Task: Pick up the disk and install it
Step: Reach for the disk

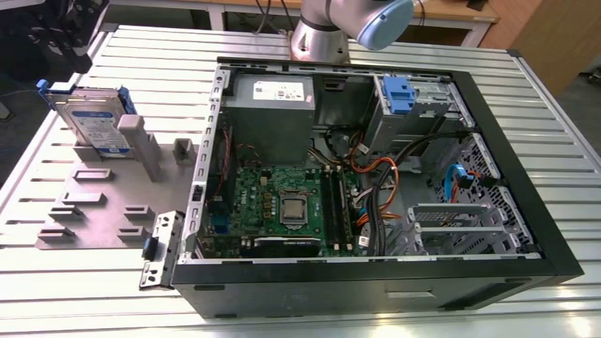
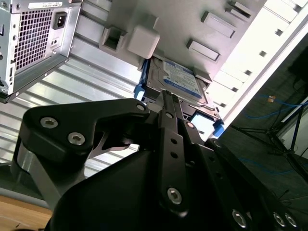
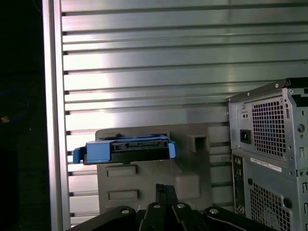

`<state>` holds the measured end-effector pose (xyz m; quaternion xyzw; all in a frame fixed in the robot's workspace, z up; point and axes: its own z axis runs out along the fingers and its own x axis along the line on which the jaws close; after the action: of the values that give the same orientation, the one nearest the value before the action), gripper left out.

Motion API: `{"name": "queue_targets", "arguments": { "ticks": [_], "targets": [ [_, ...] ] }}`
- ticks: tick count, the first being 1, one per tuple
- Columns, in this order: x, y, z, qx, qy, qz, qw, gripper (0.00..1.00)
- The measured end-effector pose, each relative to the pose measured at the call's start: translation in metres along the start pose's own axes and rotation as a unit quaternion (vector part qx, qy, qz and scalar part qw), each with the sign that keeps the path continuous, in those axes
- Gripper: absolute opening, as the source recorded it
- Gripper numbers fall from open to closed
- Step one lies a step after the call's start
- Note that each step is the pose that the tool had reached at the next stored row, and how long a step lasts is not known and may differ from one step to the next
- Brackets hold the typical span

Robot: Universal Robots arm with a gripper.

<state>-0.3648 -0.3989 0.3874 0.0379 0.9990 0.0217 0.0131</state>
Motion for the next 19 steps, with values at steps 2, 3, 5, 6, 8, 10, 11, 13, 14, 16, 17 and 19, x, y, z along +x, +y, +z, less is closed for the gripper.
{"name": "queue_targets", "arguments": {
  "ticks": [2,3,5,6,8,10,11,13,14,16,17,19],
  "targets": [
    [0.0016,-0.0001,-0.0001,0.0,0.0,0.0,1.0,0.11],
    [0.0026,-0.0002,-0.0001,0.0,0.0,0.0,1.0,0.11],
    [0.0046,-0.0003,-0.0001,0.0,0.0,0.0,1.0,0.11],
    [0.0057,-0.0004,-0.0001,0.0,0.0,0.0,1.0,0.11],
    [0.0081,-0.0006,-0.0002,0.0,0.0,0.0,1.0,0.11],
    [0.0108,-0.0008,-0.0003,0.0,0.0,0.0,1.0,0.11],
    [0.012,-0.0009,-0.0003,0.0,0.0,0.0,1.0,0.11],
    [0.0146,-0.0011,-0.0004,0.0,-0.0001,0.0,1.0,0.11],
    [0.0161,-0.0012,-0.0005,0.0,0.0,0.0,1.0,0.11],
    [0.0189,-0.0015,-0.0005,0.0,-0.0001,0.0,1.0,0.11],
    [0.0198,-0.0015,-0.0005,0.0,0.0,0.0,1.0,0.11],
    [0.0206,-0.0016,-0.0004,0.0,-0.0001,0.0,1.0,0.11]
  ]
}}
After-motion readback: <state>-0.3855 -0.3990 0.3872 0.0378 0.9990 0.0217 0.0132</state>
